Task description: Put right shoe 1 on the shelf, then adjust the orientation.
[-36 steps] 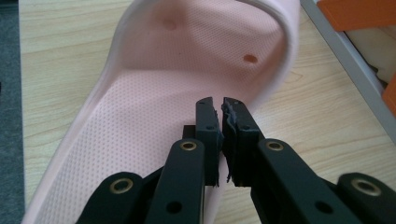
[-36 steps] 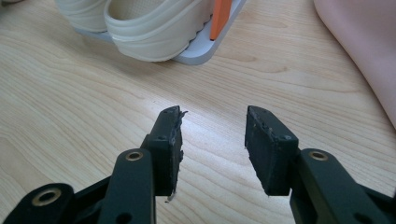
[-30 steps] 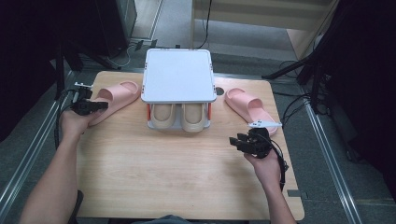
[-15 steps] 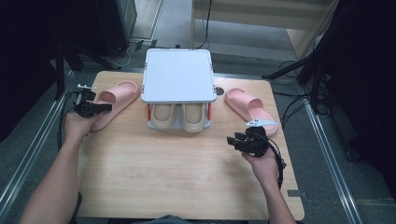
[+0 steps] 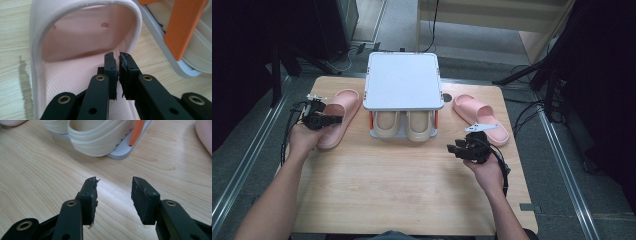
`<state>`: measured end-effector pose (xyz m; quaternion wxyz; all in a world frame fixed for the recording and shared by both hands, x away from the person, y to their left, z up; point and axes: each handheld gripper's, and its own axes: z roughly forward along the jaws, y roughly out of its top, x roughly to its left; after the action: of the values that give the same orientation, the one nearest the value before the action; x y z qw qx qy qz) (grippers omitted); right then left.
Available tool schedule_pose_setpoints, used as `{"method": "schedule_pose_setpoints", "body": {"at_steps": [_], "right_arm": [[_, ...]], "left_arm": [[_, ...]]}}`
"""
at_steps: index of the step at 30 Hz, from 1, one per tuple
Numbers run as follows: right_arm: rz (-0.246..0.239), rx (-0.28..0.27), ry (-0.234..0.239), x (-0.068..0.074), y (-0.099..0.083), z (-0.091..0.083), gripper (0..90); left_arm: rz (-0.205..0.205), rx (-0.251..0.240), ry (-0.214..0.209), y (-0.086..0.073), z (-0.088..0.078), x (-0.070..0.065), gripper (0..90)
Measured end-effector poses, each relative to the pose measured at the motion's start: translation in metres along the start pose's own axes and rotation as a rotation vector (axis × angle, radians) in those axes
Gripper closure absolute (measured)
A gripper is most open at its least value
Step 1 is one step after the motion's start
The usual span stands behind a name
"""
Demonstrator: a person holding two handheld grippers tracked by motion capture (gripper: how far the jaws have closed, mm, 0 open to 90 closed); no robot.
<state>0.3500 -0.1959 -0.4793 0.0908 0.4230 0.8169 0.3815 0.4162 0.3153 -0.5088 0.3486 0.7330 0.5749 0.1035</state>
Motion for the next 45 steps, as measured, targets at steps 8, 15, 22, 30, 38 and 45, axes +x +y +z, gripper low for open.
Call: {"method": "schedule_pose_setpoints", "body": {"at_steps": [8,15,22,30,38,45], "right_arm": [[-0.016,0.009,0.005,0.002,0.002,0.004,56.7],[-0.019,0.012,0.004,0.002,0.003,0.004,56.7],[-0.018,0.010,0.007,0.001,0.004,0.005,56.5],[-0.032,0.021,0.027,0.005,0.011,0.012,55.7],[-0.051,0.027,0.044,0.009,0.018,0.021,55.3],[-0.053,0.036,0.050,0.010,0.020,0.023,55.3]], "left_arm": [[0.007,0.013,-0.026,0.002,0.005,-0.012,79.6],[-0.020,0.004,-0.041,0.006,0.005,-0.012,75.0],[0.012,0.009,0.005,0.007,-0.014,-0.012,62.0],[-0.021,-0.021,0.005,0.002,-0.033,-0.003,52.2],[-0.056,-0.029,0.002,-0.007,-0.045,0.009,50.8],[-0.067,-0.033,0.010,-0.010,-0.048,0.016,47.5]]}}
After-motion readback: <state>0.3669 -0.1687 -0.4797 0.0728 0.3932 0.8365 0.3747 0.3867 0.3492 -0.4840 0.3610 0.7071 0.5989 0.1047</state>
